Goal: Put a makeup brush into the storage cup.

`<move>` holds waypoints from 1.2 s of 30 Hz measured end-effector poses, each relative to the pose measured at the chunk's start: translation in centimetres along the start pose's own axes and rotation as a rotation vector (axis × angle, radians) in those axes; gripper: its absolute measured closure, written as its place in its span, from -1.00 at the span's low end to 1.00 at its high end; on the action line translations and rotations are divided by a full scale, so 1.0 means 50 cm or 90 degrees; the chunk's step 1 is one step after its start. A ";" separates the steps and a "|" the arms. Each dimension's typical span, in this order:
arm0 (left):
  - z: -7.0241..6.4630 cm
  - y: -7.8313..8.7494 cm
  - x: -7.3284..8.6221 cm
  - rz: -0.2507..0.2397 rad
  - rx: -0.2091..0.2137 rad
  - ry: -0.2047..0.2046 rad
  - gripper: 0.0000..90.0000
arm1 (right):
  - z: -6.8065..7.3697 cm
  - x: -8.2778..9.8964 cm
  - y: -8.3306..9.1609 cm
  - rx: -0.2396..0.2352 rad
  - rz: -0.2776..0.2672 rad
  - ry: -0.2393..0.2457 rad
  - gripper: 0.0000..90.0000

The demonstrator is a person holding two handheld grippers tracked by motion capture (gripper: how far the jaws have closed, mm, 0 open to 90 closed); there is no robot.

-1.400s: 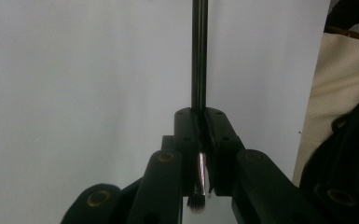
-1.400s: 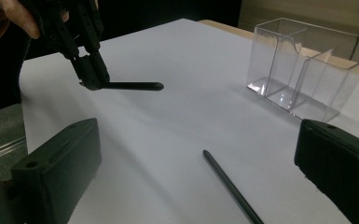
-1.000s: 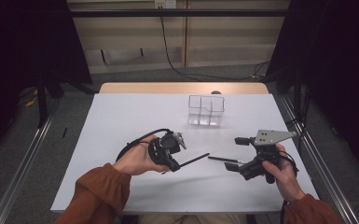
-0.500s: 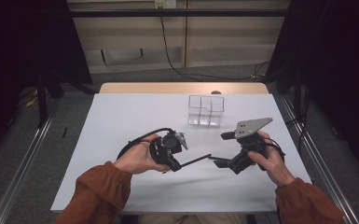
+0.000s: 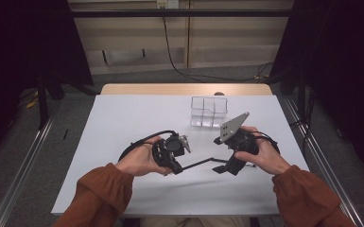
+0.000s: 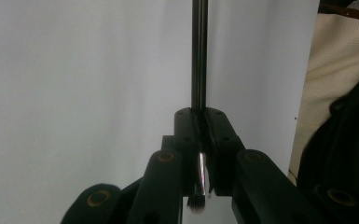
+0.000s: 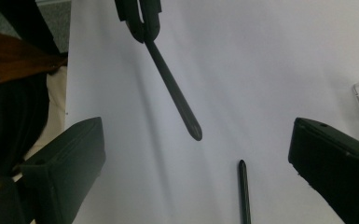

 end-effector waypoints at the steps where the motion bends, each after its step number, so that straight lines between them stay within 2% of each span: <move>1: 0.001 0.000 0.000 0.005 0.000 -0.005 0.87 | 0.000 -0.002 -0.002 -0.002 0.012 0.002 -0.91; 8: 0.000 -0.003 -0.002 0.019 -0.003 -0.009 0.87 | -0.003 -0.017 -0.010 -0.015 0.071 0.029 -0.87; 10: 0.000 -0.003 -0.003 0.022 -0.002 -0.012 0.87 | -0.002 -0.019 -0.015 -0.012 0.100 0.031 -0.87; 11: -0.003 -0.005 -0.003 0.012 -0.005 -0.002 0.88 | -0.001 -0.020 -0.018 -0.014 0.117 0.029 -0.87; 12: -0.003 -0.005 -0.004 0.014 -0.004 -0.002 0.87 | -0.001 -0.020 -0.021 -0.019 0.126 0.035 -0.86; 13: -0.001 -0.004 -0.005 0.026 -0.001 -0.013 0.88 | 0.000 -0.021 -0.024 -0.021 0.137 0.036 -0.85; 15: -0.002 -0.007 -0.004 0.027 -0.003 -0.010 0.87 | 0.000 -0.021 -0.030 -0.030 0.157 0.038 -0.83; 16: -0.002 -0.007 -0.005 0.034 -0.003 -0.017 0.87 | 0.001 -0.021 -0.032 -0.030 0.170 0.037 -0.83; 21: -0.004 -0.009 -0.006 0.034 -0.001 -0.013 0.87 | 0.000 -0.023 -0.042 -0.051 0.198 0.049 -0.56; 22: -0.003 -0.009 -0.006 0.042 0.000 -0.021 0.87 | 0.000 -0.022 -0.045 -0.052 0.205 0.048 -0.51; 24: -0.004 -0.010 -0.006 0.042 0.001 -0.020 0.87 | -0.002 -0.021 -0.050 -0.055 0.224 0.047 -0.36; 25: -0.003 -0.010 -0.007 0.042 -0.001 -0.024 0.87 | -0.005 -0.022 -0.053 -0.058 0.221 0.055 -0.31; 26: -0.004 -0.012 -0.007 0.035 0.000 -0.019 0.87 | -0.006 -0.022 -0.055 -0.057 0.219 0.051 -0.24; 29: -0.004 -0.014 -0.007 0.040 0.002 -0.025 0.87 | -0.008 -0.025 -0.060 -0.069 0.222 0.050 0.01; 31: -0.005 -0.013 -0.009 0.036 0.002 -0.024 0.87 | -0.011 -0.025 -0.062 -0.076 0.226 0.054 0.10; 32: -0.005 -0.014 -0.009 0.039 -0.006 -0.028 0.87 | -0.011 -0.025 -0.064 -0.079 0.221 0.047 0.18; 35: -0.006 -0.015 -0.008 0.047 0.001 -0.030 0.87 | -0.013 -0.027 -0.065 -0.084 0.220 0.047 0.32; 36: -0.007 -0.016 -0.009 0.042 0.000 -0.029 0.87 | -0.013 -0.028 -0.065 -0.085 0.217 0.046 0.34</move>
Point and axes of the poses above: each handheld gripper's, and its own axes: y roughly backward along the jaws, x roughly out of its underside, z roughly to its left, the point moved 2 cm from there along -y, roughly forward along the jaws, and after that the axes turned 12 degrees about -z, right-handed, at the moved point
